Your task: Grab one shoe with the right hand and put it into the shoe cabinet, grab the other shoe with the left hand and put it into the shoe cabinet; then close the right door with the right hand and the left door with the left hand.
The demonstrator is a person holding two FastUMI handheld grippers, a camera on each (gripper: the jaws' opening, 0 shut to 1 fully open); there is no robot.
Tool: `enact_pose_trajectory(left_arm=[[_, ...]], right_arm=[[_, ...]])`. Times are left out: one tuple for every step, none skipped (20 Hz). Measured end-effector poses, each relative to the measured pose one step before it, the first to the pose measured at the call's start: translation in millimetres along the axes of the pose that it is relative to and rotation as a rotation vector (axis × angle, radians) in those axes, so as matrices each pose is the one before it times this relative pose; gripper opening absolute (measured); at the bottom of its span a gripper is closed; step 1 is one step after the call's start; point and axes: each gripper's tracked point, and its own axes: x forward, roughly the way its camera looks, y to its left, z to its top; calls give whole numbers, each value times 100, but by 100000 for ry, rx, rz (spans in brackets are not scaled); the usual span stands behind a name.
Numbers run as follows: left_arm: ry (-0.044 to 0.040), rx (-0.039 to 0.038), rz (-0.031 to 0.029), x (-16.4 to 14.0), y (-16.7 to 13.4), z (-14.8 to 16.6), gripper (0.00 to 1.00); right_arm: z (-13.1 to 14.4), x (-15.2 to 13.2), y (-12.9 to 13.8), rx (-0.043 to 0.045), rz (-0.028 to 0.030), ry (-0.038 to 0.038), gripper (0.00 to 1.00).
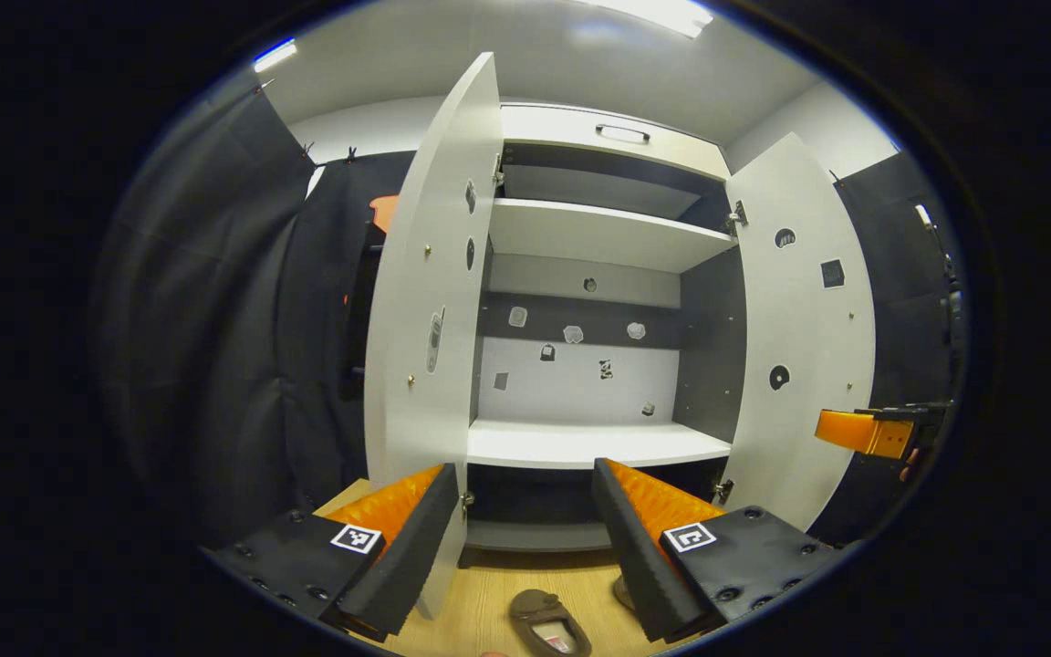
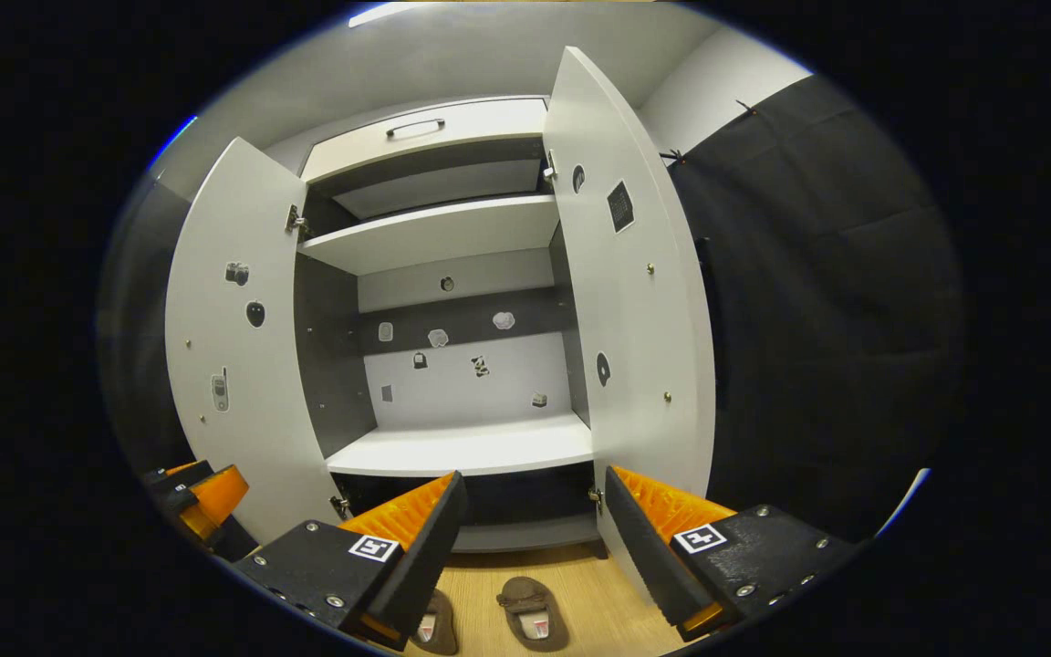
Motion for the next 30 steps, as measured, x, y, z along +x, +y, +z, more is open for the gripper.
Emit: enact_pose_trajectory(left_arm=[[-55,180,64,-3,-302,-66,94],[215,301,109,5,-200,-110,94],[434,346,-25,179,-202,-208,94],[563,315,-203,42,-301,-238,99],[713,160,-318,-78,-201,-354,97],[641,8,-246,14,-175,-177,99],[578,-195,-107,-13,-105,-203,97],[450,-215,23,-16,-74,-131,97],[348,-120,260,-19,44,-161,97],[339,145,367,0,83,-130,97],[344,242,413,7,80,-190,97],[492,191,367,23,98,-235,96],[698,116,267,-51,155,-273,96],[813,141,310,16,134,-303,97],[849,120,392,79,178,-407,97],[798,135,475,4,180,-286,99],[764,0,592,-64,130,-340,96],[695,-131,412,-15,258,-220,99],[738,-49,438,14,199,-317,99],[821,91,410,15,174,-277,99],[568,76,544,-10,265,-212,99],[495,28,519,10,352,-171,96],[424,49,378,-61,158,-176,96],[418,127,397,-6,201,-148,97],[545,288,314,-10,213,-244,97],[557,321,274,-30,187,-197,96],[400,248,197,44,170,-175,96],[380,219,126,-34,104,-147,96],[435,300,88,26,107,-254,97],[474,441,39,-18,43,-152,97]], right_arm=[[-478,43,-86,-352,451,959,94],[-674,174,-99,-61,511,1647,94],[-872,176,-87,240,457,2123,94],[-972,254,-122,517,294,2378,94],[-1107,250,-113,719,313,2594,94],[-1416,383,-49,923,532,3374,94],[-1394,329,-101,712,254,3106,94],[-1461,574,-64,568,569,3334,94],[-1841,764,-279,530,-167,3941,94],[-1781,804,-339,87,-432,3947,94],[-2013,1092,-346,-372,-525,3911,94],[-1920,1167,-238,-391,-490,4194,94],[-2128,1186,-58,-292,-357,4456,94],[-1875,1290,-204,-564,-973,4406,94],[-2083,860,-305,-513,9,4186,94],[-1904,978,-376,-548,-1177,4755,94],[-1617,1221,-470,-571,-1262,3729,94],[-1413,1050,-243,-1472,-1010,2923,94],[-1330,1054,-283,-2060,-1301,3341,94],[-990,1014,-117,-1711,-919,2599,94],[-980,967,75,-1174,-146,2565,93],[-745,817,16,-702,-385,2512,93],[-689,836,126,-841,-128,1819,93],[-687,1040,2,-729,-412,2676,91],[-544,567,-30,79,-274,1881,90],[-482,723,43,962,-466,2012,86],[-325,717,64,1608,61,1872,83],[-475,763,-47,1567,-104,2012,76],[-309,620,-12,1168,-45,1697,74],[-185,438,65,958,22,1175,69]])
